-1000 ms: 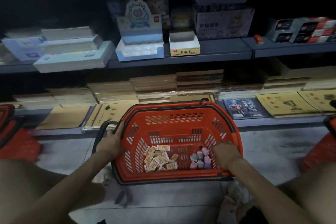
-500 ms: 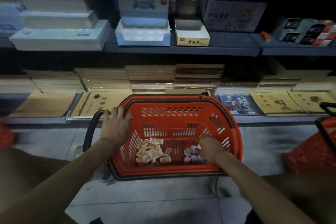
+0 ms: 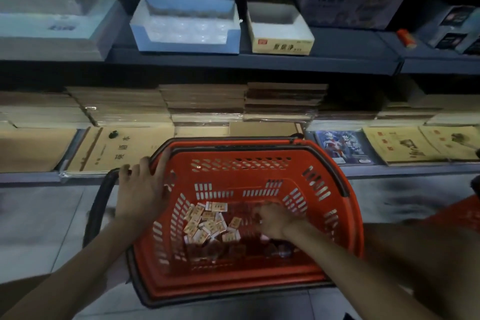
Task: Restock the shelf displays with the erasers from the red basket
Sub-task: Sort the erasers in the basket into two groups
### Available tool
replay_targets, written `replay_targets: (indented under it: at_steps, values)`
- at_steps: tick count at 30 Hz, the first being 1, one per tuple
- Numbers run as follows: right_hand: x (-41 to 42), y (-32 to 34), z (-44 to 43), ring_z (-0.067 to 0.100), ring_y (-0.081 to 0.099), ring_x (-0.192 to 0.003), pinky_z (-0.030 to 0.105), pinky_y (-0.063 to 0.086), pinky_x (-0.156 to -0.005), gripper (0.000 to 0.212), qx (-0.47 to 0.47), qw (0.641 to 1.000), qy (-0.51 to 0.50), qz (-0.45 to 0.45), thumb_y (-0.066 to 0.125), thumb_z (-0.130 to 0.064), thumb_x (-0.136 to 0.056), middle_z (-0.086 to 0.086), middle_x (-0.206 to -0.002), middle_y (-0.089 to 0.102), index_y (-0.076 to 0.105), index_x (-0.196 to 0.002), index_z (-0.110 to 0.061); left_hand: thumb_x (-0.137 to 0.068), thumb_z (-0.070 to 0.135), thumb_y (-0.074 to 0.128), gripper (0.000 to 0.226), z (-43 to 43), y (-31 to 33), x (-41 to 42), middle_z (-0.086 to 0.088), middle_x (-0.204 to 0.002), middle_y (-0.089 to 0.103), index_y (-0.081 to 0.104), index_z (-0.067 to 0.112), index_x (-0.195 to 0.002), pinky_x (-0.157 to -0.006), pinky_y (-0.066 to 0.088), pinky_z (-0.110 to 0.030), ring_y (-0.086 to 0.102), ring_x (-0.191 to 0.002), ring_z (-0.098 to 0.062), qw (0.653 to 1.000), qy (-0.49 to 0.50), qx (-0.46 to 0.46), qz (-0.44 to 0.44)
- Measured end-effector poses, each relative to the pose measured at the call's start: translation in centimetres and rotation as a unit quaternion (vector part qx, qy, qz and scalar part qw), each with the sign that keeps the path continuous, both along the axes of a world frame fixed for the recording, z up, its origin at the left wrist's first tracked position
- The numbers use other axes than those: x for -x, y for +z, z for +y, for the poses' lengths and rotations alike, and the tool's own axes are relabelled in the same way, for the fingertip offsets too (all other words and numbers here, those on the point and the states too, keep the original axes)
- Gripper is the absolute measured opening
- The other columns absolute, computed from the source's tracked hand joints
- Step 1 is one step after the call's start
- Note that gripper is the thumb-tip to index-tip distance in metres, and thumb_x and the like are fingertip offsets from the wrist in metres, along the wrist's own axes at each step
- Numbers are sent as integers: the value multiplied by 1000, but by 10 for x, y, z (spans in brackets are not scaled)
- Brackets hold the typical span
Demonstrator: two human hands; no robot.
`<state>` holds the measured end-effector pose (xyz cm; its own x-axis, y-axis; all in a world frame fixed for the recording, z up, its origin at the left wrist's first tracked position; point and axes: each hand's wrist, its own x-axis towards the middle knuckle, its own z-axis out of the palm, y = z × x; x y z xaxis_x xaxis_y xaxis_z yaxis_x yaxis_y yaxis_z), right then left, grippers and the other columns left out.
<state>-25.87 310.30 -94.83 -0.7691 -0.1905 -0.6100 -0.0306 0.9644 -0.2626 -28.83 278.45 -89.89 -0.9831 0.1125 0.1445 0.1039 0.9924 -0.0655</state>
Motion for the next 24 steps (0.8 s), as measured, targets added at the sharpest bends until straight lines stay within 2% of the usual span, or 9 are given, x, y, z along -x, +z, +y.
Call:
replay_targets:
  at_steps: [4, 7, 9, 11, 13, 14, 18, 20, 24]
  values:
    - [28, -25, -21, 26, 70, -105, 28, 54, -81, 40, -18, 999, 27, -23, 62, -44, -92, 4, -123, 72, 66, -127, -27, -89, 39, 71, 91, 1, -1, 1, -29, -117, 55, 24, 17, -164, -99, 41, -67, 61, -99, -49, 1000, 1, 10, -5]
    - [51, -48, -35, 26, 67, -114, 26, 48, -86, 45, -15, 998, 46, -34, 71, -36, -90, 5, -127, 69, 63, -131, -21, -91, 39, 65, 87, 1, -2, 2, -28, -119, 55, 22, 17, -164, -101, 39, -65, 60, -101, -48, 1000, 0, 4, -6]
    - [62, -69, -45, 27, 66, -115, 26, 50, -89, 64, -13, 998, 32, -46, 80, -36, -81, 6, -129, 68, 55, -138, -20, -91, 39, 64, 88, 2, -1, 2, -27, -120, 54, 21, 18, -164, -103, 38, -65, 60, -102, -47, 1000, 3, 7, -10]
    - [68, -100, -54, 31, 59, -125, 34, 51, -100, 99, -14, 999, 15, -48, 87, -48, -68, 9, -141, 59, 41, -151, -23, -90, 40, 63, 89, 3, -1, 3, -26, -121, 54, 20, 18, -165, -105, 37, -64, 59, -104, -47, 1000, 3, 10, -20]
    - [68, -131, -65, 36, 42, -140, 44, 43, -112, 125, -26, 998, 28, -42, 85, -65, -55, 13, -157, 40, 27, -158, -23, -90, 40, 61, 88, 3, -1, 4, -24, -123, 53, 18, 19, -165, -106, 36, -63, 59, -105, -46, 1000, 3, 12, -27]
    - [66, -143, -71, 36, 34, -145, 48, 39, -116, 131, -23, 998, 35, -39, 83, -70, -53, 12, -161, 31, 22, -160, -23, -90, 40, 60, 88, 3, -2, 5, -24, -123, 53, 18, 19, -165, -107, 36, -63, 58, -105, -45, 1000, 1, 11, -28]
    - [54, -156, -105, 33, 23, -149, 52, 32, -119, 125, 44, 999, -18, -13, 83, -70, -59, 7, -162, 19, 20, -158, -27, -91, 37, 59, 85, 4, -4, 5, -22, -128, 53, 19, 21, -165, -110, 34, -61, 58, -108, -44, 1000, 4, 1, -31]
    - [52, -162, -119, 34, 21, -149, 56, 27, -120, 121, 47, 997, -57, -10, 80, -76, -58, 5, -160, 16, 24, -155, -29, -92, 31, 60, 84, 7, -4, 3, -22, -128, 52, 20, 21, -165, -112, 34, -59, 58, -109, -44, 999, 14, 2, -29]
    - [52, -171, -131, 37, 24, -145, 60, 23, -118, 118, 13, 999, -48, -4, 82, -77, -53, 7, -155, 20, 30, -148, -30, -91, 23, 58, 84, 10, -4, -4, -20, -128, 52, 19, 23, -165, -116, 34, -58, 57, -112, -41, 999, 32, -5, -30]
